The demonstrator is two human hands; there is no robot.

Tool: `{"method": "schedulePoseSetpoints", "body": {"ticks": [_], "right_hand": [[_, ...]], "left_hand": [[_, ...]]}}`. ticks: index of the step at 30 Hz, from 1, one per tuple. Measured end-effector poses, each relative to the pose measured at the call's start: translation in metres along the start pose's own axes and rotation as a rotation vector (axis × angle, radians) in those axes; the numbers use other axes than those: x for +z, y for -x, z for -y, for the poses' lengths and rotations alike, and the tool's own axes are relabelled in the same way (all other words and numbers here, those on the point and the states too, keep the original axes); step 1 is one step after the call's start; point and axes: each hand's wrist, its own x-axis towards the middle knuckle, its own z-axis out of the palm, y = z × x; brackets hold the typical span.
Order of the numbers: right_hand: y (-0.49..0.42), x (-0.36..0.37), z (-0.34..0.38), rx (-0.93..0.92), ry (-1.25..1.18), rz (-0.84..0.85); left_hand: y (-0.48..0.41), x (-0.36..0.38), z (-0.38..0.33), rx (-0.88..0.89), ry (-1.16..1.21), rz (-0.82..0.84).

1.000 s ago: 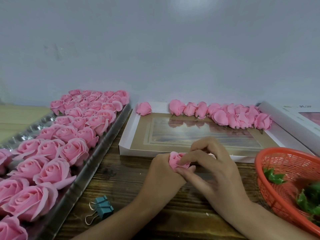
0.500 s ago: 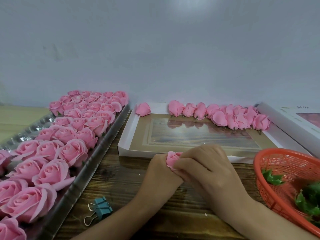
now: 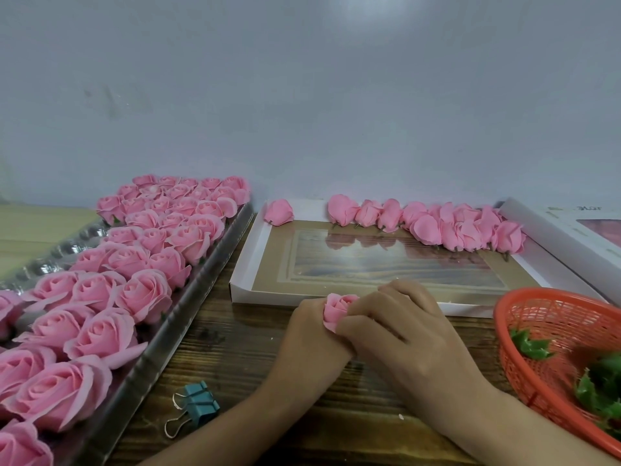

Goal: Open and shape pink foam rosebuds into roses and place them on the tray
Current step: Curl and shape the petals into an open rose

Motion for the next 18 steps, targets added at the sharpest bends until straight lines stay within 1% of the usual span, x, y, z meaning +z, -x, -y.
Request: {"method": "schedulePoseSetpoints", "body": {"ticks": [3, 7, 10, 13, 16, 18], "right_hand": [[-0.0015, 0.0003, 0.0005, 0.002, -0.034, 0.005], [-0.0030, -0.0005, 0.0017, 0.054, -0.102, 0.057], [-0.0051, -0.0026, 0.0041, 0.087, -0.131, 0.090], [-0.0065, -0.0061, 0.0061, 0.123, -0.220, 0.144], [-0.0059, -0.0071, 0.0065, 0.175, -0.306, 0.139], [-0.0044, -0.0058, 0.0069, 0.206, -0.352, 0.106]], "left_hand": [[0.0011, -0.0015, -0.0013, 0.016, 0.061, -0.001], [0.0028, -0.0032, -0.0030, -0.036, 0.160, -0.032], [0.0035, -0.0053, -0.0056, -0.047, 0.162, -0.008], [0.0054, -0.0064, -0.0071, -0.028, 0.179, -0.007], [0.0056, -0.0076, -0.0080, -0.029, 0.172, -0.028], [0.0062, -0.0082, -0.0087, -0.034, 0.223, -0.050]]}}
